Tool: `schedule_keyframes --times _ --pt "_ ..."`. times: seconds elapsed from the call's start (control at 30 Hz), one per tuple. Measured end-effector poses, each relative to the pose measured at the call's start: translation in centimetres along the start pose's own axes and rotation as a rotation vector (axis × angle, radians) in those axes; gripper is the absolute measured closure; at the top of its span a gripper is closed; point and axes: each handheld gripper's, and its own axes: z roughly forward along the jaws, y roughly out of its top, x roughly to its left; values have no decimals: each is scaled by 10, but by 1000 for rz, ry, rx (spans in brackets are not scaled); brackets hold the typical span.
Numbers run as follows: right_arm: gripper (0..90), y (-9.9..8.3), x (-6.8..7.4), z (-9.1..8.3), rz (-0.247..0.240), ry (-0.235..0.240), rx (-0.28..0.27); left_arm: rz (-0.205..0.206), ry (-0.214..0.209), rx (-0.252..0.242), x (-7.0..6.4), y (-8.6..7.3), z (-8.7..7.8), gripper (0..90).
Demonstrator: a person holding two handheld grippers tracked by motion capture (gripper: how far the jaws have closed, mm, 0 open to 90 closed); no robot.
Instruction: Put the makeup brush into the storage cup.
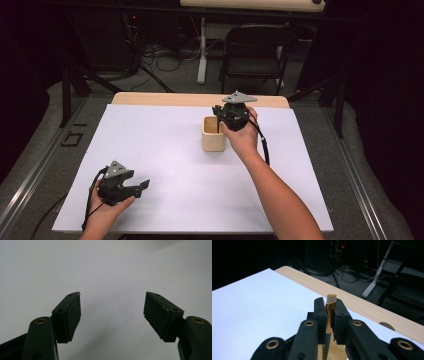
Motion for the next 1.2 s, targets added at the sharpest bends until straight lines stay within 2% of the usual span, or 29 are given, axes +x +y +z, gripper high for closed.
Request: schedule_keyframes --times 0.43,1.2 --pt "833 -15 3 9 -28 0 50 -3 -2 2 0 0 0 306" --pt "832 -24 0 16 -9 13 108 0 -2 4 0 0 1 306"
